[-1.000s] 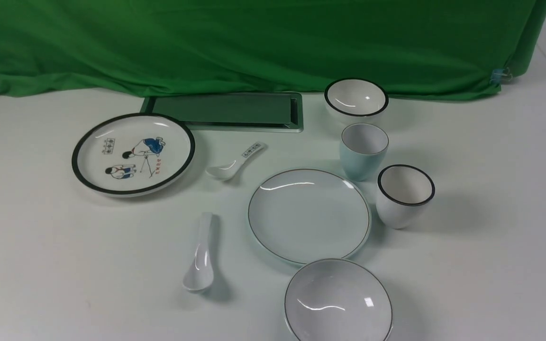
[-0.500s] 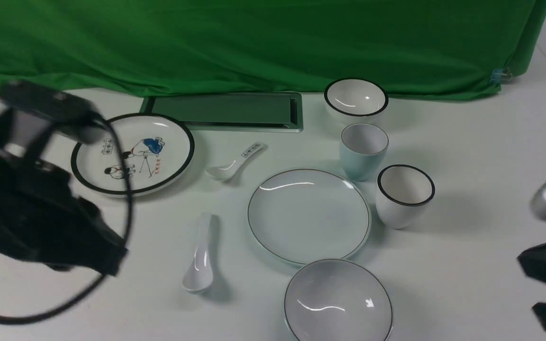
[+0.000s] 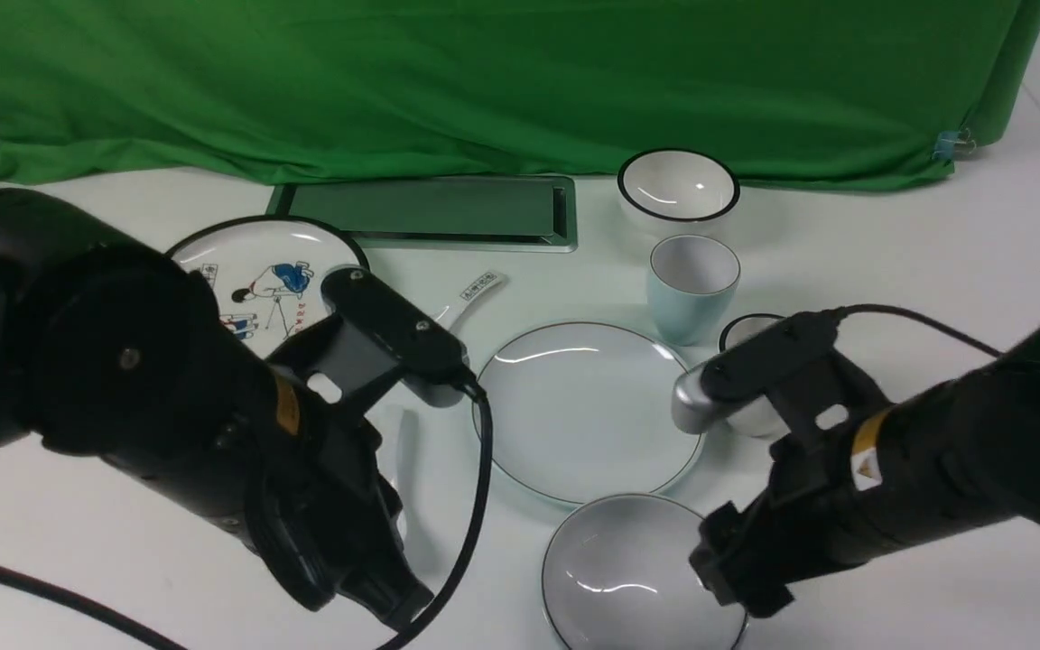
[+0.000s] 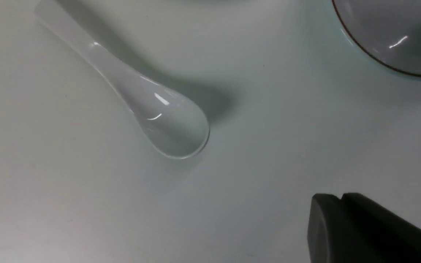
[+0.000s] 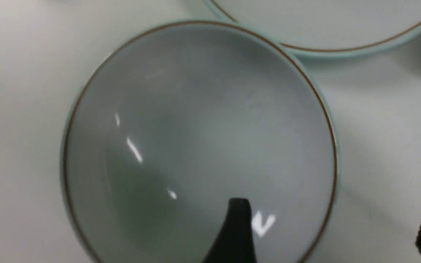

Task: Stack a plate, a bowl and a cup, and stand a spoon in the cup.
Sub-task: Use the right arm to grab a blue rice bowl, then use the right arm to put the blue rice bowl into the blue large plate in the middle, then use the right arm to grab a blue teacup

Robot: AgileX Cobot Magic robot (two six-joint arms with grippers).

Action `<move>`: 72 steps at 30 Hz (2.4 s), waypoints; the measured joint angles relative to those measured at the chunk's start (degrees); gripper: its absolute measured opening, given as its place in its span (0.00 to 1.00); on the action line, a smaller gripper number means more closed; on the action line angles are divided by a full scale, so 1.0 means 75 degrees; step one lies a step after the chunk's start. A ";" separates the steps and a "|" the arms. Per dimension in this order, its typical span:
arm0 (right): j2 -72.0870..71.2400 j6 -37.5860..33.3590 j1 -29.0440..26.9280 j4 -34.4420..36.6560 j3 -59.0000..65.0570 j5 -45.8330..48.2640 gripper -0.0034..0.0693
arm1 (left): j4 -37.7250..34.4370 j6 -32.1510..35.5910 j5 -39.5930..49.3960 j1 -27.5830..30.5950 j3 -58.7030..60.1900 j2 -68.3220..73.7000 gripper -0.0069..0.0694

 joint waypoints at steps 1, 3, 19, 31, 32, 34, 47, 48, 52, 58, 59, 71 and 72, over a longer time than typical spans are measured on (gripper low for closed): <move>0.0180 0.0088 0.0007 0.0036 -0.0001 -0.0208 0.92 | 0.0047 0.0000 0.0020 0.0000 -0.0002 0.0000 0.07; 0.0663 0.0143 0.0017 0.0215 -0.0008 -0.0520 0.87 | 0.0150 0.0000 0.0056 0.0000 -0.0002 0.0000 0.07; 0.1284 -0.1044 0.0017 0.0685 -0.1817 0.0492 0.15 | 0.1856 -0.1034 0.0476 -0.0008 -0.0009 -0.0098 0.08; 0.3607 -0.0971 -0.1244 0.0652 -0.5158 0.1293 0.15 | 0.3641 -0.2703 0.0366 -0.0008 -0.0009 -0.0717 0.08; 0.3649 -0.0971 -0.1257 0.0652 -0.5186 0.1324 0.15 | 0.3641 -0.2711 0.0366 -0.0008 -0.0009 -0.0717 0.08; 0.4078 -0.0955 -0.1333 0.0627 -0.5414 0.1541 0.15 | 0.3641 -0.2717 0.0296 -0.0008 -0.0009 -0.0717 0.08; 0.4153 -0.0912 -0.1352 -0.0122 -0.6349 0.2480 0.70 | 0.3916 -0.3335 -0.0047 0.0221 -0.0009 -0.0717 0.08; 0.4104 -0.0903 -0.1419 -0.0232 -0.6683 0.2623 0.75 | 0.3837 -0.3389 -0.0078 0.0403 -0.0009 -0.0717 0.08; 0.4052 -0.0851 -0.1805 -0.0318 -0.7507 0.2597 0.80 | 0.3284 -0.3369 -0.0356 0.1333 -0.0009 -0.0690 0.08; 0.4374 -0.0545 -0.2496 -0.0403 -0.7849 0.2103 0.80 | 0.1930 -0.2632 -0.0629 0.2872 -0.0009 -0.0350 0.08; 0.4398 -0.0545 -0.2506 -0.0411 -0.7849 0.2105 0.80 | 0.1892 -0.2604 -0.0629 0.2897 -0.0009 -0.0337 0.08; 0.5694 -0.0349 -0.2562 -0.0400 -0.7849 0.1782 0.49 | 0.1404 -0.2217 -0.0789 0.3046 -0.0009 0.0183 0.21; 0.5684 -0.0357 -0.2562 -0.0394 -0.7870 0.1792 0.40 | 0.1404 -0.2211 -0.0864 0.3046 -0.0009 0.0183 0.23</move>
